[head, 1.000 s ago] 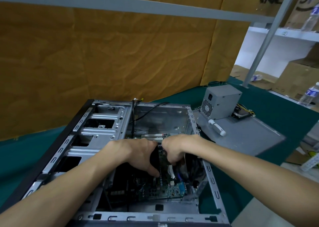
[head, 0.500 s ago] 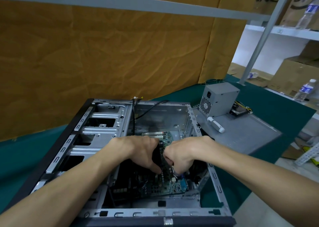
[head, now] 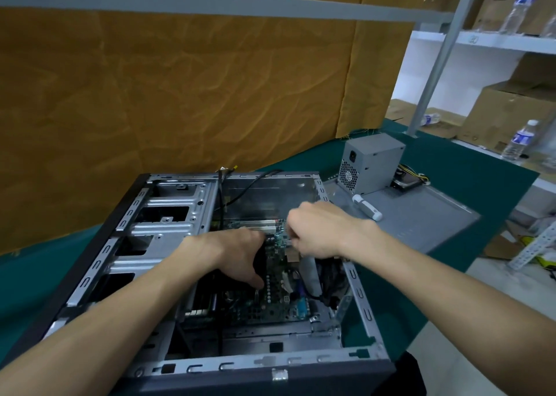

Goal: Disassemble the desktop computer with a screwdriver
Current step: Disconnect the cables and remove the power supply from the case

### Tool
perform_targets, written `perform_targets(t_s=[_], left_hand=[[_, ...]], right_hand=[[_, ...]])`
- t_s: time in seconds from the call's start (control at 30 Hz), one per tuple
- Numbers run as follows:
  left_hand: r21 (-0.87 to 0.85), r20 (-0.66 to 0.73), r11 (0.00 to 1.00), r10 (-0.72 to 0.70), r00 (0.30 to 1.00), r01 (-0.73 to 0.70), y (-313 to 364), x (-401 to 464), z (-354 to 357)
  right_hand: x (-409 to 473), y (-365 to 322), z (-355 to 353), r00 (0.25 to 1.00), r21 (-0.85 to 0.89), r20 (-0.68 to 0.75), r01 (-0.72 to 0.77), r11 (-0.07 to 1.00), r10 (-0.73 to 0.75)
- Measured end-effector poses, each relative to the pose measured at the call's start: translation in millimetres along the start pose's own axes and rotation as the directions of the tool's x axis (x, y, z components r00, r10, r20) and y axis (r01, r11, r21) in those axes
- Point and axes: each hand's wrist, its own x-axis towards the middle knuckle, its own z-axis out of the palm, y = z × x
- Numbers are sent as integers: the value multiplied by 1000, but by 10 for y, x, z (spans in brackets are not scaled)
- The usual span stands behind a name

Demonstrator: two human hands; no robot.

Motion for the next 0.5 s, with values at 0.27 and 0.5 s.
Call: perform_targets(t_s=[0.27, 0.5], left_hand=[[-166, -90, 950, 253, 963, -265, 353, 157, 16], [-13, -61, 960, 279, 958, -280, 425, 266, 232]], right_hand=[[126, 296, 175, 925, 489, -310, -44, 871, 220], [115, 277, 271, 889, 545, -375, -18, 838, 262]])
